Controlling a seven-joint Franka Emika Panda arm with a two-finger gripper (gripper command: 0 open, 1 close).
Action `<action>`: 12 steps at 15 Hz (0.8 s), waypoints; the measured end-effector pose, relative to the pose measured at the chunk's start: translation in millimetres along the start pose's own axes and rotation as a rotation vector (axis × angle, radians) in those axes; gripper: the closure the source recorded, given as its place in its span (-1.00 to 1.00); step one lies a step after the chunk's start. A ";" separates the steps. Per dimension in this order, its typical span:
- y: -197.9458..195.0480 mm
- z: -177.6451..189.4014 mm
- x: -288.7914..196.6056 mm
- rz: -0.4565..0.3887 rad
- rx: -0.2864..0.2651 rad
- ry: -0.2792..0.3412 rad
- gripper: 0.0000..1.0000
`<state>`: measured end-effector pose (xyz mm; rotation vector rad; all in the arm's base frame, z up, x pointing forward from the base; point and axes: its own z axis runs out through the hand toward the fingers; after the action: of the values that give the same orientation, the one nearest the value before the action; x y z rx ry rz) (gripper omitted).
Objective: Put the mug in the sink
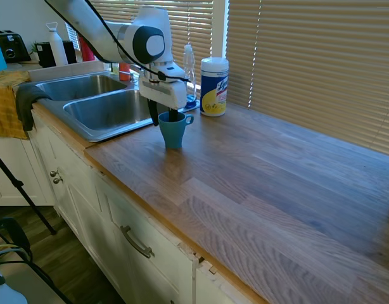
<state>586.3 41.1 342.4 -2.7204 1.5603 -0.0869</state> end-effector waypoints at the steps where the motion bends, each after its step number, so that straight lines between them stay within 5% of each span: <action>1: -0.7 1.4 -0.8 0.002 0.002 -0.003 1.00; 12: -3.1 5.7 -5.8 0.014 0.016 -0.014 1.00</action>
<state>586.3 47.5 336.6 -2.6920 1.5672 -0.0801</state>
